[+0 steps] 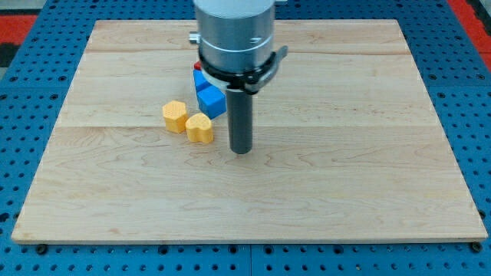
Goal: Push the yellow heart close to the blue cube
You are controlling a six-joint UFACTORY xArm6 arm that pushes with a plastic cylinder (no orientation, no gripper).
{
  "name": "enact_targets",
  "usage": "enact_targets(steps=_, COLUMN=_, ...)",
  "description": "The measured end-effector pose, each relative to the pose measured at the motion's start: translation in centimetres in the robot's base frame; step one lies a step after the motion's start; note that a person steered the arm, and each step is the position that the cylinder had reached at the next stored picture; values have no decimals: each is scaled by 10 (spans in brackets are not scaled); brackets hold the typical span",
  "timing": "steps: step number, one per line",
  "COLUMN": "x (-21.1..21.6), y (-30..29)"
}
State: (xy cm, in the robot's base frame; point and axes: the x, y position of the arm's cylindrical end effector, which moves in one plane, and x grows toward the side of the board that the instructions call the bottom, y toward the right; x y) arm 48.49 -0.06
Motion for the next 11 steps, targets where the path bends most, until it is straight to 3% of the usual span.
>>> enact_targets(steps=1, x=23, y=10)
enact_targets(steps=2, x=1, y=-18)
enact_targets(steps=6, x=9, y=-46)
enact_targets(steps=8, x=-32, y=-47)
enact_targets(steps=11, x=-54, y=-27)
